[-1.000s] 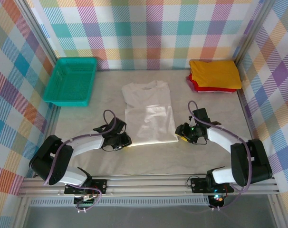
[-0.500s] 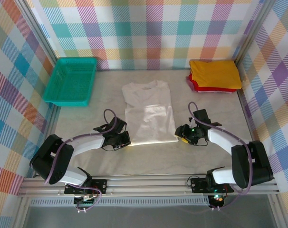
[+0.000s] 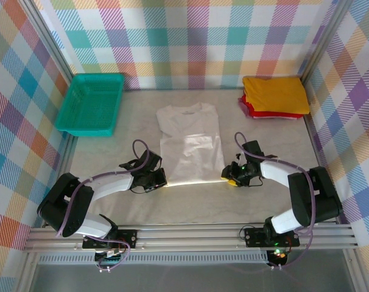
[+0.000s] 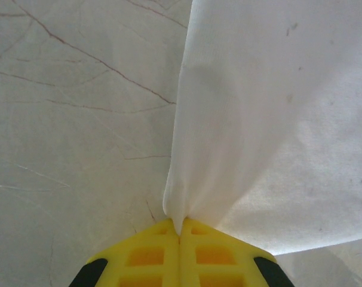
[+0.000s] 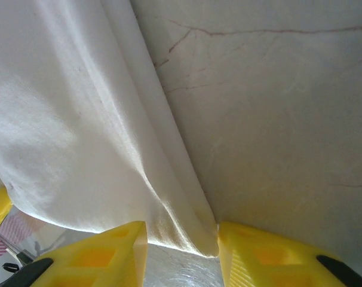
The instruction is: Fold and stack the t-shirts
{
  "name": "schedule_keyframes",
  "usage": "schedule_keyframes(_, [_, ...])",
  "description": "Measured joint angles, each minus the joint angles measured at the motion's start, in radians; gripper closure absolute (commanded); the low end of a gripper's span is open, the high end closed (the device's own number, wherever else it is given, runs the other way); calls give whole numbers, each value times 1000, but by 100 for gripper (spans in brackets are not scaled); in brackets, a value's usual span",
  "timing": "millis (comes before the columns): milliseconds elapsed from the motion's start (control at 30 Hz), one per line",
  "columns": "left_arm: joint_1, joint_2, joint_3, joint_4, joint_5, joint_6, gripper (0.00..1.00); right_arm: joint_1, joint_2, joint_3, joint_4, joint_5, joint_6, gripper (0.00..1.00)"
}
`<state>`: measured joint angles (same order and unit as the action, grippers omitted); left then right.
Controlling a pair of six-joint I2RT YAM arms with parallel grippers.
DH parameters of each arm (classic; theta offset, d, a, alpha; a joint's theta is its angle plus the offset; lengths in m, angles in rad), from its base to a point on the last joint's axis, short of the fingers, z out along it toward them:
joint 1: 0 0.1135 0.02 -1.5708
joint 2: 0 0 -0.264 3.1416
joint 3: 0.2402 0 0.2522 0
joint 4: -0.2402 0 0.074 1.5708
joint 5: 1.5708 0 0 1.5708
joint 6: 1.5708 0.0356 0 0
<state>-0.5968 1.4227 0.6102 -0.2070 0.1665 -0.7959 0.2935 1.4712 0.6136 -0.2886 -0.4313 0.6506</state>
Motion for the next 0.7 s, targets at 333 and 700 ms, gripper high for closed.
schedule_keyframes(333, [0, -4, -1, -1, -2, 5, 100, 1, 24, 26, -25, 5, 12, 70])
schedule_keyframes(700, [0, -5, -6, 3, -3, 7, 100, 16, 55, 33, 33, 10, 24, 98])
